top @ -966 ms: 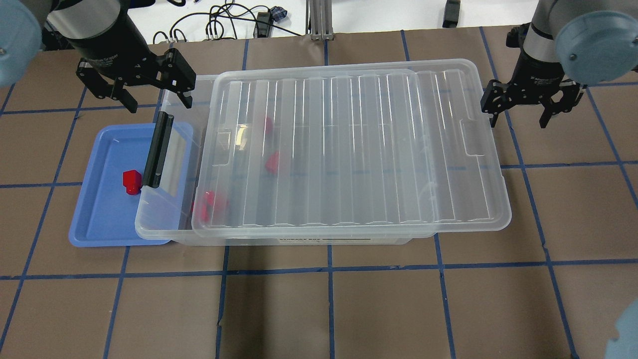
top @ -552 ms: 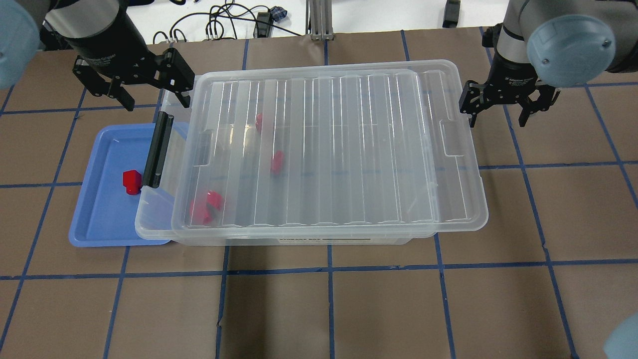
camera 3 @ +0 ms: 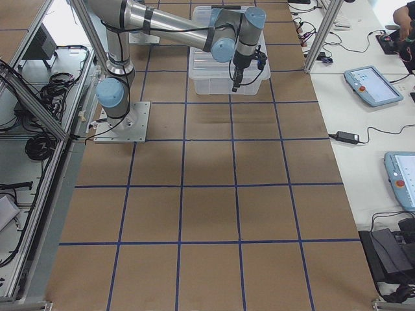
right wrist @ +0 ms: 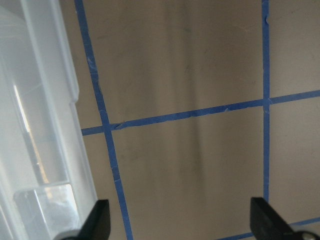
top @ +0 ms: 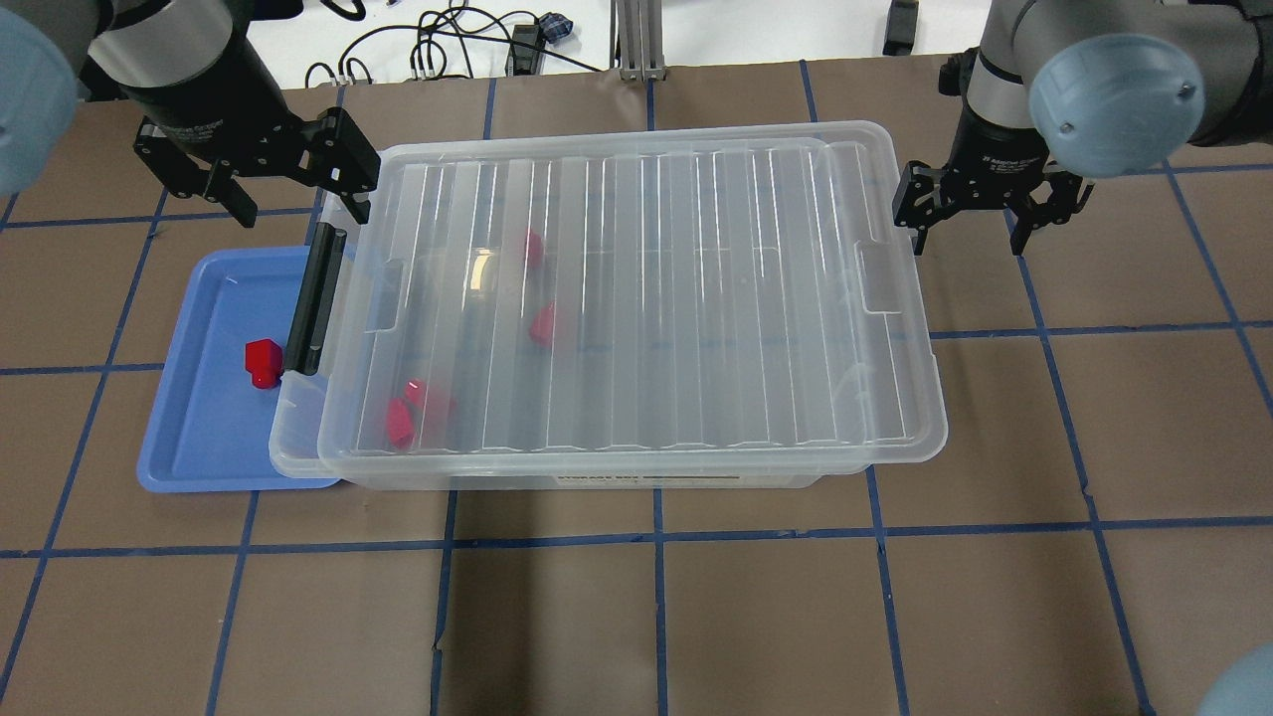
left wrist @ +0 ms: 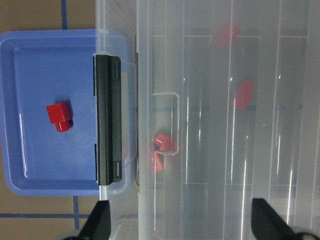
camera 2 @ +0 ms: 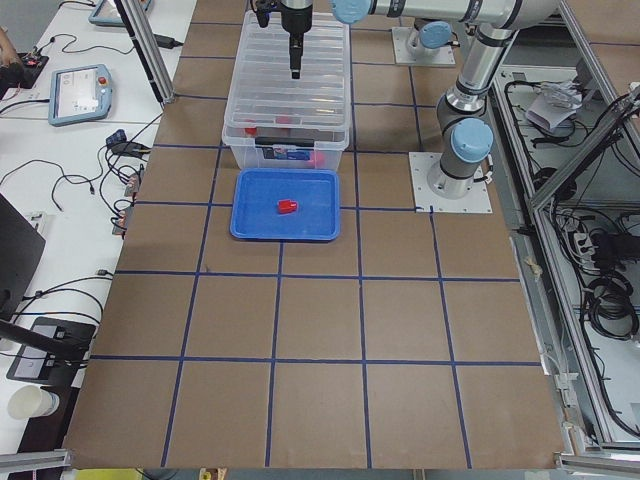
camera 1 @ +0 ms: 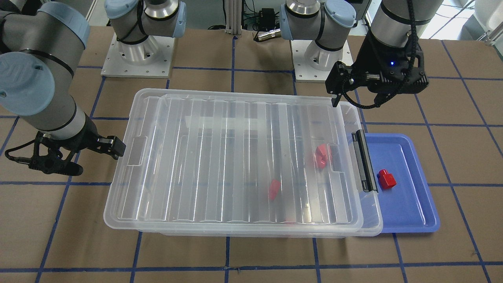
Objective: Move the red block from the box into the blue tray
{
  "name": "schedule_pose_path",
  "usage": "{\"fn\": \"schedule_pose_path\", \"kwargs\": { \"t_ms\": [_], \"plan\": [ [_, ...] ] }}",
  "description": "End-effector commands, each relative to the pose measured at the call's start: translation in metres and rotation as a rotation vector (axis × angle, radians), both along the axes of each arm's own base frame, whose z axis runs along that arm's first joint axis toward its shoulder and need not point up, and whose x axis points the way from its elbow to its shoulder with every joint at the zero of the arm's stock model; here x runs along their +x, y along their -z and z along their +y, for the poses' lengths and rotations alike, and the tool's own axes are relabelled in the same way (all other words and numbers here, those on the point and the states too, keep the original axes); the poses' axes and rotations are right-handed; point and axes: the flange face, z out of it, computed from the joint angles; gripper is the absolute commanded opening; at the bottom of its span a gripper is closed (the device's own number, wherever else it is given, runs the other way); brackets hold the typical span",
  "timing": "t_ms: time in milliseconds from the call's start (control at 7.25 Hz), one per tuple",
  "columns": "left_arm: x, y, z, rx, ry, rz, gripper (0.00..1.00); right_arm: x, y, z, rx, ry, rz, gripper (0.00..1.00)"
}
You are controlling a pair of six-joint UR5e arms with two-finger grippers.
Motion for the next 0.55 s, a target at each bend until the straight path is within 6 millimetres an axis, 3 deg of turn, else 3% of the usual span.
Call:
{"fn": "schedule_pose_path", "kwargs": {
  "t_ms": [0,138,414],
  "plan": [
    [0.000,0.004,0.002,0.008,0.001,0.001,1.00,0.014,0.001,0.001,-0.001,-0.023,-0.002,1.00],
    [0.002,0.021,-0.007,0.040,-0.002,0.002,1.00,0.017,0.000,0.001,-0.003,-0.028,-0.002,1.00],
    [0.005,0.021,-0.007,0.047,-0.010,0.002,1.00,0.015,-0.016,-0.001,-0.034,-0.026,0.005,1.00]
  ]
}}
